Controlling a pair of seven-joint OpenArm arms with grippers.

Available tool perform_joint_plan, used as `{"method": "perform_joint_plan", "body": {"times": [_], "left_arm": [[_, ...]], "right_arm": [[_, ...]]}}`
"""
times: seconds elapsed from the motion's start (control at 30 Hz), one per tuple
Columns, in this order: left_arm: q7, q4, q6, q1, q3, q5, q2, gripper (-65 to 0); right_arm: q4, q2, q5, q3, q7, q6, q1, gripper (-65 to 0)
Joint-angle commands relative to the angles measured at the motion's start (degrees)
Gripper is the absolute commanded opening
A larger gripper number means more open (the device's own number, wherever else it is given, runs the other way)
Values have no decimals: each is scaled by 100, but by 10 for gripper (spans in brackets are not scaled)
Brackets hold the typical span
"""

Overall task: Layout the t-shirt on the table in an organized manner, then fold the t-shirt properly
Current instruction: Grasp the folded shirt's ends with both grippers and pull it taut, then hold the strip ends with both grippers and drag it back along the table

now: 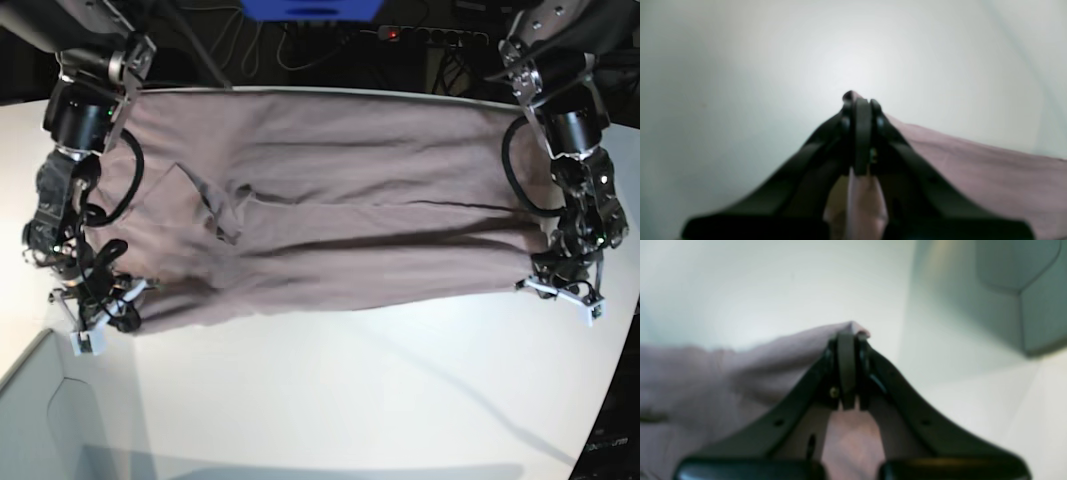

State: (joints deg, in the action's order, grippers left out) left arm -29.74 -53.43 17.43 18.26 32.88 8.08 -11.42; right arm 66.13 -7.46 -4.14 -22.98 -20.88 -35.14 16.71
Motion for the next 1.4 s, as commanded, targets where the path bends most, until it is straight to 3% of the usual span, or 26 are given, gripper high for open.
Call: {"method": "perform_joint_plan", "body": {"times": [0.0, 0.3, 0.57, 0.77, 0.93, 1.37], "left_arm": [[138, -121, 37, 147, 4, 50, -76, -650], [130, -1114, 37, -231, 13, 58, -14, -650], [130, -1650, 37, -767, 30, 58, 153, -650], [138, -1949, 46, -1083, 39, 58, 320, -650], [121, -2670, 46, -1426, 48, 58, 434, -650], [138, -3286, 46, -2288, 48, 58, 469, -650]], "right_arm": [[108, -67, 102, -9, 229, -7, 57, -650], [636, -67, 102, -18, 1073, -7, -990, -650], [1348, -67, 111, -27, 1108, -7, -1570, -650], [2130, -102, 682, -27, 1108, -7, -2097, -650], [2675, -84, 744, -238, 1108, -7, -2528, -650], [2798, -67, 753, -537, 1117, -7, -3574, -650]]}}
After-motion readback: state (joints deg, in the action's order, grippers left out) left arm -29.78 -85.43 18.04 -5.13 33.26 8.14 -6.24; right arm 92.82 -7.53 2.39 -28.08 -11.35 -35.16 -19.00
